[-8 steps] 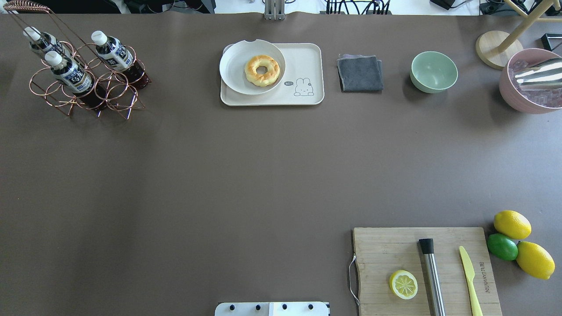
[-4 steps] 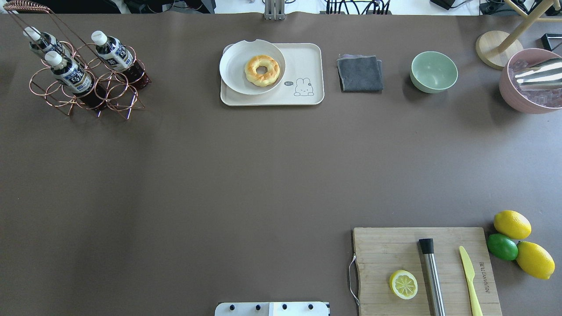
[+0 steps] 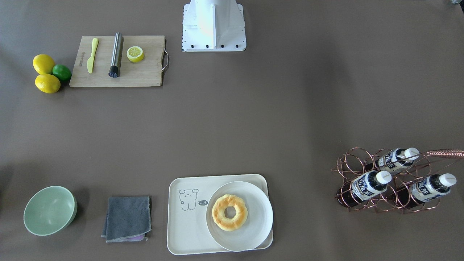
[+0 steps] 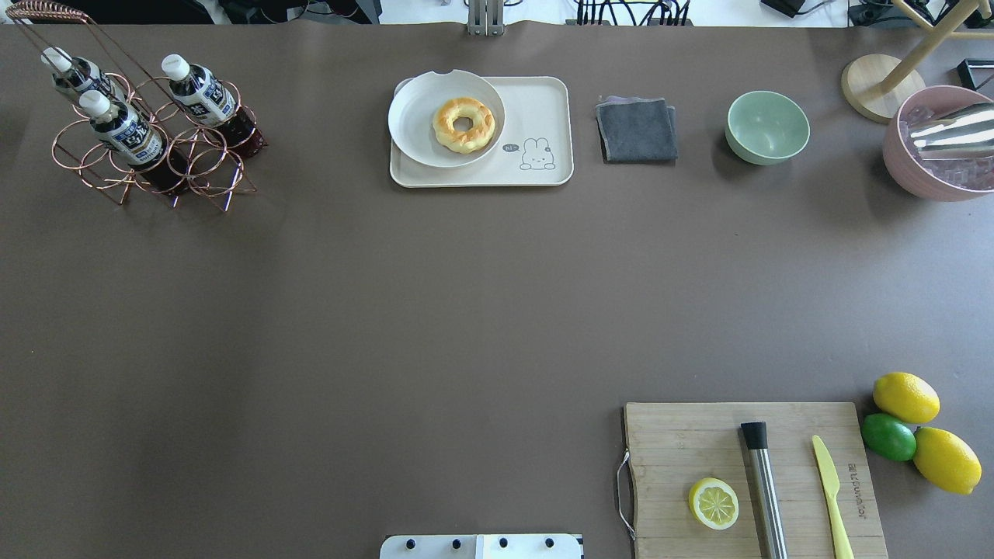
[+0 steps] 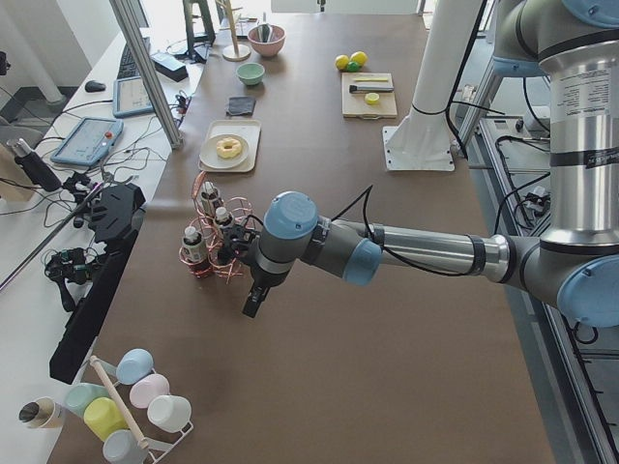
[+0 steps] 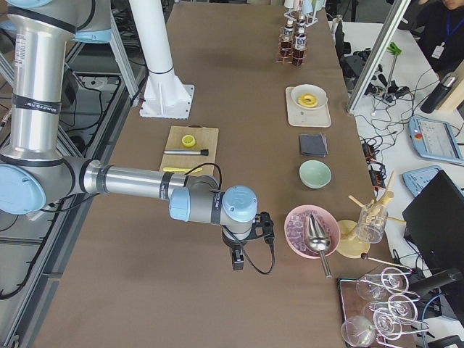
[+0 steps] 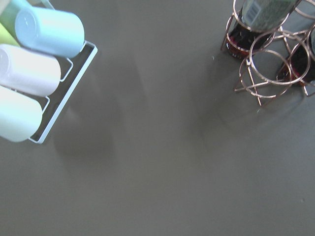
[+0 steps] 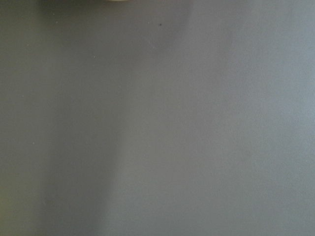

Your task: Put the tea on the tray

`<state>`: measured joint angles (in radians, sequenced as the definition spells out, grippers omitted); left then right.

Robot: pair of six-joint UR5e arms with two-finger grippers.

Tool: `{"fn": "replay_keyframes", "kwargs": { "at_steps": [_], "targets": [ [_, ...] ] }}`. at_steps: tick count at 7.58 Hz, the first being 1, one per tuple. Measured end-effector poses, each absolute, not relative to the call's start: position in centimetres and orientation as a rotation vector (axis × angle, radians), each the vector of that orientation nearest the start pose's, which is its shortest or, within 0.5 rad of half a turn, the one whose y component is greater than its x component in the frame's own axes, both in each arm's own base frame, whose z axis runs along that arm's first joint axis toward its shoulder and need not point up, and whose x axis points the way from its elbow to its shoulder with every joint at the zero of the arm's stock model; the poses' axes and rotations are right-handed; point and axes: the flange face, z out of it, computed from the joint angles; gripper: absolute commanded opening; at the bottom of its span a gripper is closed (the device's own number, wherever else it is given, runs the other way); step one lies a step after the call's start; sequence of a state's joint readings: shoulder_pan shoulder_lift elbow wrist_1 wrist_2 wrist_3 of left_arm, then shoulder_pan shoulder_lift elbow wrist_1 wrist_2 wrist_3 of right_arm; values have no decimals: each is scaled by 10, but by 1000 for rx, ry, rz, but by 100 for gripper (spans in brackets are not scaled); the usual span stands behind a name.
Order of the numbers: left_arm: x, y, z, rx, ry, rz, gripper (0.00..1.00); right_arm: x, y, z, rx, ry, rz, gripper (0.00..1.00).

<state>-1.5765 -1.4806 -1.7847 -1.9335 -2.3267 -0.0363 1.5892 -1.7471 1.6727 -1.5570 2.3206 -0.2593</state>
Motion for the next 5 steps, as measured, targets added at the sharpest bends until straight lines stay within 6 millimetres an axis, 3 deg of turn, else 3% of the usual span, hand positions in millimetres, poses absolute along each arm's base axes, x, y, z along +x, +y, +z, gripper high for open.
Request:
{"fn": "replay_keyframes", "kwargs": {
  "at_steps": [3, 5],
  "targets": [
    [-9, -503, 498, 529, 845, 78, 98, 73, -413, 686, 53, -757, -207, 100],
    [51, -512, 477, 546, 876, 29, 97, 72, -415, 679, 63, -759, -212, 100]
  ]
}}
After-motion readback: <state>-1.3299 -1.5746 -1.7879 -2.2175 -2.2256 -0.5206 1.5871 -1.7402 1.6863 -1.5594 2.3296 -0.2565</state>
